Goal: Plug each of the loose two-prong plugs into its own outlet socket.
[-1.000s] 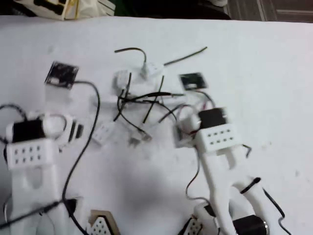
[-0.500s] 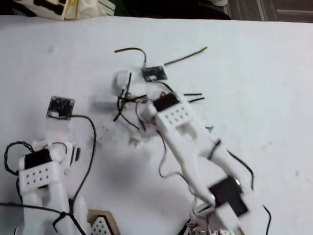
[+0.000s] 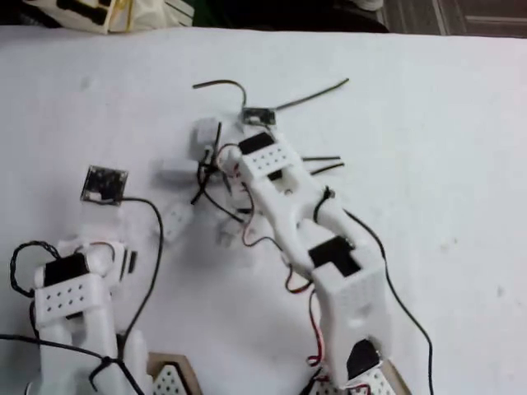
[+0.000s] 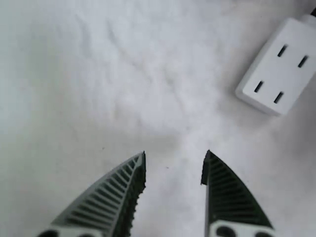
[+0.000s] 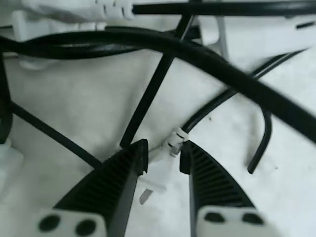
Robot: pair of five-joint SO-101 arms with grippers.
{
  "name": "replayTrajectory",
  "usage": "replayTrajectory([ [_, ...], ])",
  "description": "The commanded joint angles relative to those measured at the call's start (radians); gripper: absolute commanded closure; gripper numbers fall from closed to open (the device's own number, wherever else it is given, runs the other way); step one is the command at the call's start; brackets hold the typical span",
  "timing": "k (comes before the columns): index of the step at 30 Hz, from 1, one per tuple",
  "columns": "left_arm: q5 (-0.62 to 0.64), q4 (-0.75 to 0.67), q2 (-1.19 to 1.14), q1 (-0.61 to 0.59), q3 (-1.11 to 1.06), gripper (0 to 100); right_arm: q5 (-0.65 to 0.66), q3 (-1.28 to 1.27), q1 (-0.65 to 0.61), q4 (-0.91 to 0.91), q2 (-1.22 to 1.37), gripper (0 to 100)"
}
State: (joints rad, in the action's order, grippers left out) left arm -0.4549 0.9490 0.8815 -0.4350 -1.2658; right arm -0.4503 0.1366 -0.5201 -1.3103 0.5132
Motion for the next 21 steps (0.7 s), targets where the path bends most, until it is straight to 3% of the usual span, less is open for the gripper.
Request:
replayTrajectory([
  [1, -0.006, -0.017, 0.024, -0.007, 0.000, 80, -0.012, 0.060, 0.021, -0.015, 0.031, 88.6],
  [7, -0.006, -0.018, 0.024, -0.007, 0.000, 80, -0.009, 0.104, 0.030, -0.176, 0.065, 89.4],
  [10, -0.006, -0.017, 0.024, -0.005, -0.002, 80, 0.002, 0.110, 0.051, -0.203, 0.065, 98.0],
  [17, -0.006, -0.017, 0.024, -0.005, -0.002, 80, 0.206, 0.175, 0.065, -0.387, -0.013, 98.0],
  [21, -0.006, -0.017, 0.024, -0.005, -0.002, 80, 0.339, 0.149, 0.077, -0.406, -0.166, 98.1],
])
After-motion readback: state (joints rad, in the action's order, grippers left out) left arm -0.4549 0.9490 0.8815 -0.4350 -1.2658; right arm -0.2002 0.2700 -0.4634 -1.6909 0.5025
